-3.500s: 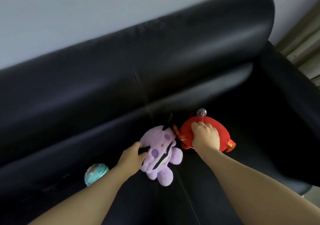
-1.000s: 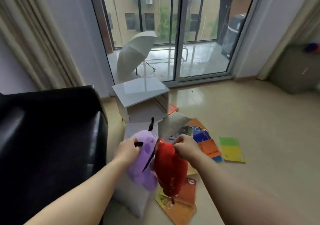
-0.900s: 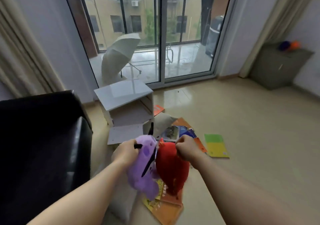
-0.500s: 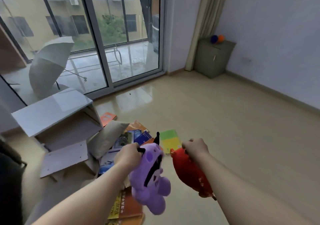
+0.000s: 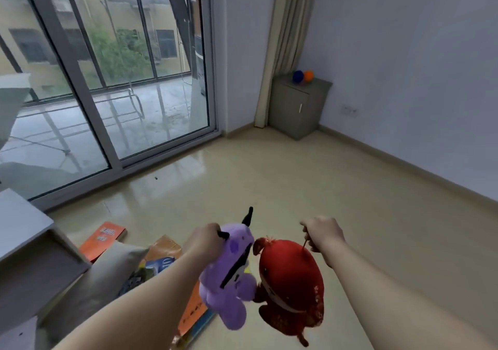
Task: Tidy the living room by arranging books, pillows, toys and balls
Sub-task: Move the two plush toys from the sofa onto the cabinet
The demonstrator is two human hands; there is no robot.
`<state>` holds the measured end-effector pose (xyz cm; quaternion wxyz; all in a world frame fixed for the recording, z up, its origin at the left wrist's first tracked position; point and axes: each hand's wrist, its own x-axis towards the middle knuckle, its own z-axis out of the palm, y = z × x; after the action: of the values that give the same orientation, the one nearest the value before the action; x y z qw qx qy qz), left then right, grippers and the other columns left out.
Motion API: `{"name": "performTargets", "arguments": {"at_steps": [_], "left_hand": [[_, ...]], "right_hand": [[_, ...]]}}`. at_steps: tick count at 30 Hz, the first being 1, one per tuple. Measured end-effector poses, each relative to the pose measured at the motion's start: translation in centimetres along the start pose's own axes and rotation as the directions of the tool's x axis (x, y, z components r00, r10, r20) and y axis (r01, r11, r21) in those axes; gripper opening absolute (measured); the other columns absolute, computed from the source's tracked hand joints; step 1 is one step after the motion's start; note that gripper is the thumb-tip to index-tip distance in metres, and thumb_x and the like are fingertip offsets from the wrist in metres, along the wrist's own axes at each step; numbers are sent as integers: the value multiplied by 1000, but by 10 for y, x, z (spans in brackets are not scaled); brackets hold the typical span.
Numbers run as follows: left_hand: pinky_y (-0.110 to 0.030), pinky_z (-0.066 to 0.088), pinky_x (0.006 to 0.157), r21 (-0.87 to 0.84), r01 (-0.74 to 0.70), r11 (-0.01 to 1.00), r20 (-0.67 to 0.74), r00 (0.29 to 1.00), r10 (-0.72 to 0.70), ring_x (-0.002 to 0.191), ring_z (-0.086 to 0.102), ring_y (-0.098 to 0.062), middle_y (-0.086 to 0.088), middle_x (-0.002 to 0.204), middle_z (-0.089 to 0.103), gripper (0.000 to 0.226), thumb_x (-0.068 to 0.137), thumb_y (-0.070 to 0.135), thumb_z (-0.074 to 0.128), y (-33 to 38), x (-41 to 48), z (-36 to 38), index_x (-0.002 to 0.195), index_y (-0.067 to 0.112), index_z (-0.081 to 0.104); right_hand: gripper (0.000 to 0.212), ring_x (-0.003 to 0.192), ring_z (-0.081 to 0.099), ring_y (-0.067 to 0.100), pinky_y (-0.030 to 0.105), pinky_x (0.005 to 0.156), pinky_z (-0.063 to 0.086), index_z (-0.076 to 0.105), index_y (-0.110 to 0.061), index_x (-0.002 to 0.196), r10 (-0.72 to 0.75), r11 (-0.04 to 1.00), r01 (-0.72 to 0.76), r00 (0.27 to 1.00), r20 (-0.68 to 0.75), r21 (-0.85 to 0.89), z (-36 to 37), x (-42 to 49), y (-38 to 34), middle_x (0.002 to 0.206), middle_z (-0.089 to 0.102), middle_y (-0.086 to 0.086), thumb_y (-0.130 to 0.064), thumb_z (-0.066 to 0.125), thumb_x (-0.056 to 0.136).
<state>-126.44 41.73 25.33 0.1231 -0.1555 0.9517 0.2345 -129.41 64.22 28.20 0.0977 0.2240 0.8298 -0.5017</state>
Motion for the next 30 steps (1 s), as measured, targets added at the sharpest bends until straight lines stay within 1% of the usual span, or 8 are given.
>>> {"name": "performTargets", "arguments": {"at_steps": [4, 7, 10, 14, 18, 21, 25, 30], "left_hand": [[-26, 42, 68, -42, -13, 999, 0, 1000, 13, 84, 59, -24, -4, 88, 62, 24, 93, 31, 44, 37, 81, -21, 92, 16, 63], [-24, 38, 69, -7, -32, 999, -12, 999, 31, 81, 54, -22, -2, 88, 58, 22, 93, 27, 44, 65, 139, -35, 92, 18, 64], [-24, 38, 67, -14, -28, 999, -38, 999, 28, 78, 54, -23, -3, 84, 58, 19, 93, 25, 43, 99, 205, -44, 80, 19, 55], [-25, 40, 64, -13, -15, 1000, -68, 998, 14, 76, 58, -25, -6, 78, 60, 20, 93, 27, 46, 154, 300, -53, 81, 16, 57], [-26, 44, 69, 3, -22, 1000, -60, 998, 23, 81, 62, -26, -8, 80, 62, 19, 92, 28, 49, 217, 398, -64, 84, 14, 61], [-25, 39, 66, 29, -33, 999, -48, 998, 34, 77, 54, -25, -9, 82, 60, 22, 92, 30, 48, 265, 471, -71, 80, 13, 57], [-24, 32, 63, -76, -21, 997, -43, 999, 17, 71, 45, -22, 0, 62, 47, 35, 92, 28, 50, 311, 548, -79, 61, 15, 41], [-24, 33, 61, 93, -112, 989, -112, 986, 122, 73, 48, -24, -4, 76, 53, 24, 93, 30, 46, 363, 659, -106, 83, 12, 59]], "right_hand": [[22, 60, 54, 27, 33, 64, 44, 55, -9, 58, -30, 1000, 30, 999, -29, -2, 4, 78, -40, 56, 57, 7, -19, 57, 78], [22, 60, 53, 26, 32, 62, 44, 56, -11, 60, -8, 1000, 8, 1000, -16, 19, 9, 134, -66, 57, 57, 5, -22, 58, 79], [21, 63, 54, 27, 33, 63, 45, 56, -10, 61, -16, 1000, 16, 1000, -18, 22, 10, 206, -97, 61, 59, 7, -22, 58, 78], [17, 61, 53, 27, 35, 62, 46, 53, -11, 61, -61, 997, 63, 998, -30, 50, 7, 311, -140, 63, 58, 11, -20, 57, 74], [16, 54, 46, 24, 31, 59, 39, 50, -12, 60, -24, 997, 22, 999, 29, 76, -8, 414, -177, 55, 54, 5, -16, 55, 75], [13, 57, 47, 24, 32, 58, 39, 51, -12, 63, -11, 996, 10, 1000, 13, 84, -24, 496, -215, 58, 55, 6, -15, 53, 75], [14, 57, 48, 25, 33, 58, 40, 51, -10, 62, -21, 996, 22, 1000, -17, 87, -35, 574, -261, 60, 56, 7, -15, 53, 74], [14, 59, 51, 25, 31, 62, 43, 51, -14, 62, -56, 998, 56, 998, -9, -17, -34, 673, -306, 64, 58, 7, -21, 54, 74]]}}
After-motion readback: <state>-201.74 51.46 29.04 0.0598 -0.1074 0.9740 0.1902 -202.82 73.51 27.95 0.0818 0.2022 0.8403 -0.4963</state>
